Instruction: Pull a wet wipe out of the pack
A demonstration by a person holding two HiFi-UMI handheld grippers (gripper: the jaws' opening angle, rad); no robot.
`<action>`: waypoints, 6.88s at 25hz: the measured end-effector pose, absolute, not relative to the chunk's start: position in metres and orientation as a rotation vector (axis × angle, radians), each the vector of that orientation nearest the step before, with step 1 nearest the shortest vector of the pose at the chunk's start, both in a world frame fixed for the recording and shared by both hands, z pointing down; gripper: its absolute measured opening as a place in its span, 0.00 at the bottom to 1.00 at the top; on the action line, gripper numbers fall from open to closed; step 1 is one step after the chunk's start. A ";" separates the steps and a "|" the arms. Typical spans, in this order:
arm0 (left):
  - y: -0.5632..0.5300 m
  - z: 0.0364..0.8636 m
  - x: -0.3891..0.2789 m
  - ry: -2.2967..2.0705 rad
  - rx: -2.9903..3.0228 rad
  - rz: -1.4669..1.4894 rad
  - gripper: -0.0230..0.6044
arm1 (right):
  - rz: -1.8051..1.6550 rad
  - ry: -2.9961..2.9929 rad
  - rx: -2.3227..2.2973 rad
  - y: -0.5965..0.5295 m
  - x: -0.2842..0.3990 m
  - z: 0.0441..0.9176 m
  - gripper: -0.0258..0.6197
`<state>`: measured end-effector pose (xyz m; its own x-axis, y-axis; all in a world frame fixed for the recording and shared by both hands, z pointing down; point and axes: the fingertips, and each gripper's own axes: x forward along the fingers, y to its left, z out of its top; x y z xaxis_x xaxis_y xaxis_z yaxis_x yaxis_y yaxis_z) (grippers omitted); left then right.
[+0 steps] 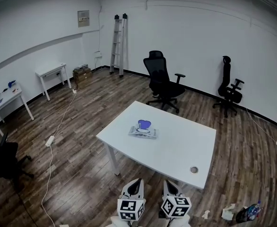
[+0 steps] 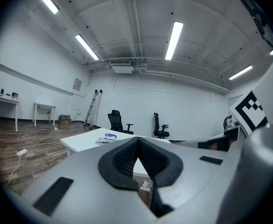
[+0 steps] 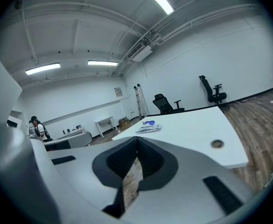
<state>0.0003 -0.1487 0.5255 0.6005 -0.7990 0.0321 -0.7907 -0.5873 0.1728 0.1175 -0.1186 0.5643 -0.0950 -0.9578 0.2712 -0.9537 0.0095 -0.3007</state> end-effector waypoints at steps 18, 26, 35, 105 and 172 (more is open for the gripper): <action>-0.188 0.531 -0.002 -1.367 2.634 -0.067 0.03 | -0.674 2.217 -2.099 -0.155 0.122 0.571 0.05; -0.199 0.532 -0.007 -1.378 2.635 -0.072 0.03 | -0.638 2.236 -2.079 -0.174 0.115 0.562 0.05; -0.228 0.525 -0.007 -1.422 2.630 -0.085 0.03 | -0.626 2.284 -2.034 -0.206 0.112 0.563 0.05; -0.490 0.548 0.047 -1.607 2.453 0.045 0.03 | -0.798 2.493 -1.762 -0.481 0.160 0.594 0.05; -0.517 0.595 -0.007 -1.674 2.297 0.120 0.03 | -1.057 2.637 -1.916 -0.535 0.129 0.701 0.07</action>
<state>-0.0072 -0.5165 0.5948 0.3190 -0.9172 0.2385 -0.9419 -0.2788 0.1876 0.1290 -0.5349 0.7008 -0.3470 -0.7565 0.5543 -0.9299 0.2008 -0.3082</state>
